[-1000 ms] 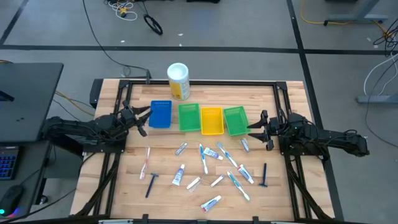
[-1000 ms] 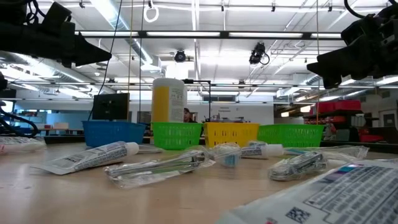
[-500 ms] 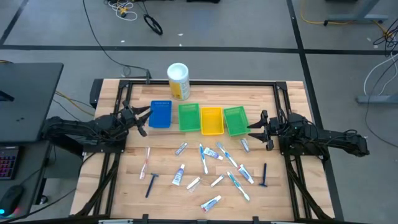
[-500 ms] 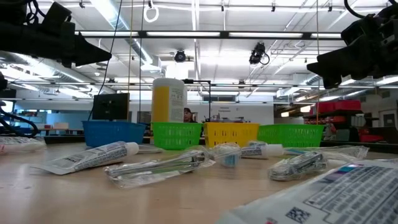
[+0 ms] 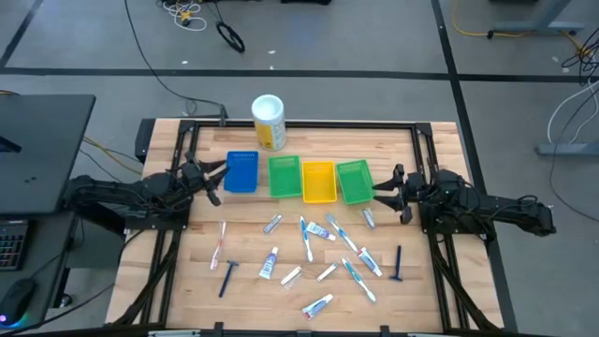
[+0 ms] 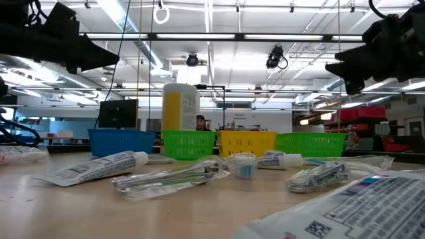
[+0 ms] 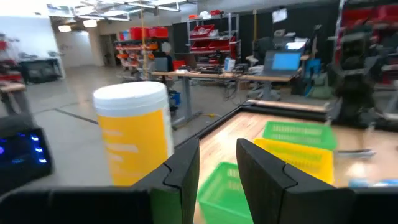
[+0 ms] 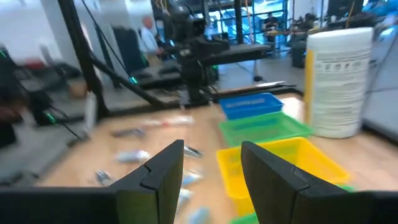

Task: Pick & Place Travel size toiletries
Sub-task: Put the red toothbrush into the blue bin

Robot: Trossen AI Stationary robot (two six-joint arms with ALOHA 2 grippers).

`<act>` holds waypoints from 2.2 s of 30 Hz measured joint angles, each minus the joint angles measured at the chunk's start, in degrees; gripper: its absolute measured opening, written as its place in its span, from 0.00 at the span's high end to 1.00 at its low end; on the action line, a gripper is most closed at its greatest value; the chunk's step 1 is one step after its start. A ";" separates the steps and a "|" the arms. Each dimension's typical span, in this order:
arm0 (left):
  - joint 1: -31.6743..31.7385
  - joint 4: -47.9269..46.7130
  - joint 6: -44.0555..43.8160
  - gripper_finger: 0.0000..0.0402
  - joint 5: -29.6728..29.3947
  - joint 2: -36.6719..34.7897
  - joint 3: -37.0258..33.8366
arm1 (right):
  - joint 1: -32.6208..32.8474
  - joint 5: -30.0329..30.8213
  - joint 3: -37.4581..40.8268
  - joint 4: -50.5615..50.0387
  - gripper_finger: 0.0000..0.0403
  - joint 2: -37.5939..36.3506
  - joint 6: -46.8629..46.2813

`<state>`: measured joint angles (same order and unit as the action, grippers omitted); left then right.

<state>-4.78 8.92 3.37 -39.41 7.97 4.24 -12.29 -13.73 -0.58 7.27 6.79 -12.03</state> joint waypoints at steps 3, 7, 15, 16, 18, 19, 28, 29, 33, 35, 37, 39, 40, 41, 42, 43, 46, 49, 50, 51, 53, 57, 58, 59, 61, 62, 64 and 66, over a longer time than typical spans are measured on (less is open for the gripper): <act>0.00 0.16 -1.92 0.72 3.81 0.00 0.00 | 0.02 -1.43 0.00 2.29 0.57 0.00 -5.13; -0.02 -0.32 -5.71 0.72 10.08 -0.01 0.01 | 0.00 -1.43 0.00 3.19 0.57 0.00 -5.51; -0.02 -0.40 -11.63 0.72 15.19 -0.01 -0.01 | -0.04 -1.40 0.00 3.42 0.57 -0.02 0.77; -0.02 -0.42 -12.75 0.72 15.05 0.00 -0.01 | -0.04 -1.41 0.00 3.59 0.57 -0.02 0.94; 0.00 -0.40 -15.18 0.72 14.92 -0.01 0.01 | -0.04 -1.41 0.00 3.70 0.57 -0.02 0.39; -0.02 -0.40 -15.79 0.72 14.87 0.00 0.01 | -0.04 -1.42 0.00 3.74 0.57 -0.02 -0.05; 0.00 -0.42 -12.97 0.72 14.88 -0.01 0.01 | -0.04 -1.41 0.00 4.24 0.57 -0.02 -1.59; 0.00 -0.43 -11.71 0.72 14.83 0.00 0.00 | -0.05 -1.30 0.00 4.24 0.57 -0.02 -1.23; -0.01 -0.42 -10.31 0.72 14.85 0.00 0.00 | -0.09 7.53 0.00 4.61 0.57 -0.02 -0.17; 0.00 -0.42 -10.29 0.72 14.73 -0.01 0.01 | -0.09 13.52 0.00 4.59 0.57 0.01 -0.47; -0.01 -0.45 -10.56 0.72 13.39 -0.01 -0.01 | -0.09 18.04 0.00 4.67 0.57 0.04 -0.56; 0.00 -0.45 -12.09 0.72 10.75 0.05 -0.01 | -0.09 21.79 0.00 5.37 0.57 0.07 0.51; 0.00 -0.42 -12.85 0.72 9.51 0.32 -0.01 | -0.09 22.80 0.00 5.55 0.57 0.10 0.73; 0.00 -0.43 -13.44 0.71 8.85 0.73 0.00 | -0.11 22.82 0.00 5.61 0.57 0.34 0.70; 0.00 -0.52 -13.55 0.71 8.37 1.19 -0.01 | -0.11 22.64 0.00 5.57 0.57 0.67 0.70; 0.00 -0.46 -13.59 0.70 8.17 1.84 0.01 | -0.09 22.67 0.00 5.53 0.57 1.13 0.72; 0.00 -0.49 -15.87 0.66 5.43 4.44 0.01 | -0.09 25.38 0.00 5.96 0.57 2.98 0.97; 0.13 -0.07 -19.57 0.63 3.93 7.60 0.00 | -0.11 30.61 0.00 9.80 0.57 5.51 0.96; 0.11 0.92 -19.85 0.62 4.20 8.74 -0.02 | -0.15 30.70 0.00 12.52 0.57 6.46 1.02; 0.11 2.53 -19.90 0.61 4.78 9.92 0.05 | -0.11 29.85 0.00 15.92 0.57 7.46 1.46; 0.11 4.33 -18.93 0.60 6.16 12.35 1.32 | -0.11 25.74 0.00 24.38 0.57 9.51 3.11; 0.11 4.47 -13.39 0.60 8.55 17.11 7.61 | -0.09 17.61 -2.41 35.02 0.57 13.98 5.13; 0.11 3.72 -11.89 0.60 9.06 18.52 9.68 | -0.06 16.34 -3.92 34.75 0.57 15.25 5.20; 0.11 2.65 -10.66 0.60 9.58 19.89 11.92 | -0.04 15.51 -5.74 33.10 0.57 16.72 5.20; 0.11 -1.24 -9.26 0.59 10.57 22.63 16.67 | 0.33 14.81 -9.93 28.10 0.57 20.25 5.23; 0.11 -4.12 -9.27 0.59 10.75 24.18 19.36 | 0.62 14.71 -12.28 25.07 0.57 22.38 5.23; 0.09 -11.18 -12.18 0.60 9.81 27.24 24.84 | 1.41 14.68 -17.20 18.38 0.57 26.96 5.23; 0.11 -20.06 -16.92 0.60 8.16 30.67 30.23 | 2.32 14.68 -21.89 12.18 0.57 32.05 5.24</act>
<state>-4.67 -11.15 -13.55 -31.25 38.64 34.48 -9.98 0.95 -22.47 19.45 38.84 -6.79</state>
